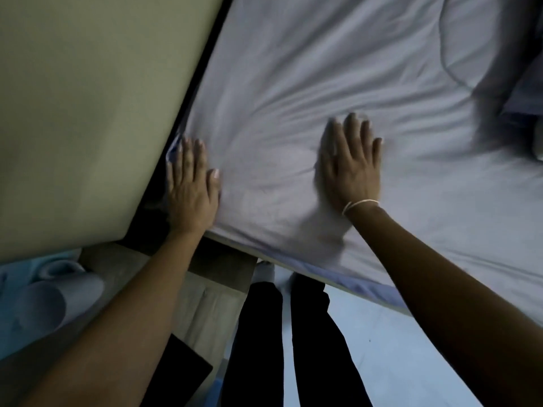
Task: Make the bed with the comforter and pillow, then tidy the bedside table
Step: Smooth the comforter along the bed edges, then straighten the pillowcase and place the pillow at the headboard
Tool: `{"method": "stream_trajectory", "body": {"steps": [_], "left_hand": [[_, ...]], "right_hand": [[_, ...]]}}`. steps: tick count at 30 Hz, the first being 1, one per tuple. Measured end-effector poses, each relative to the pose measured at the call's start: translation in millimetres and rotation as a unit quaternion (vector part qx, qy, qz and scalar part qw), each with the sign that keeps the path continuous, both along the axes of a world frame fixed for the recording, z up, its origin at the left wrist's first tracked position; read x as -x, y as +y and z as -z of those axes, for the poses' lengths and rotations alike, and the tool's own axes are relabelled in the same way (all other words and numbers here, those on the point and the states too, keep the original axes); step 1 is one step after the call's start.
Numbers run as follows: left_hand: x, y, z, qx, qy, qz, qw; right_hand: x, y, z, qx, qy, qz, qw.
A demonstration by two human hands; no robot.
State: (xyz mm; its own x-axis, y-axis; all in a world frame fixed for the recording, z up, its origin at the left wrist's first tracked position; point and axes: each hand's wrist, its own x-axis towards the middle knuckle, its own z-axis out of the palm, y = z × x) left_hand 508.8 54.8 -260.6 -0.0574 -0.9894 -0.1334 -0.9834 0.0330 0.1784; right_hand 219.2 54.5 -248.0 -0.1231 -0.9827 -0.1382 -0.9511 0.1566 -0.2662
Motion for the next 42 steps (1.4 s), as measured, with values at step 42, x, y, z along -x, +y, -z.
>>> {"method": "stream_trajectory", "body": {"steps": [42], "left_hand": [[85, 4, -2, -0.012, -0.007, -0.006, 1.0]], "right_hand": [[46, 170, -10, 0.067, -0.007, -0.202, 0.977]]}}
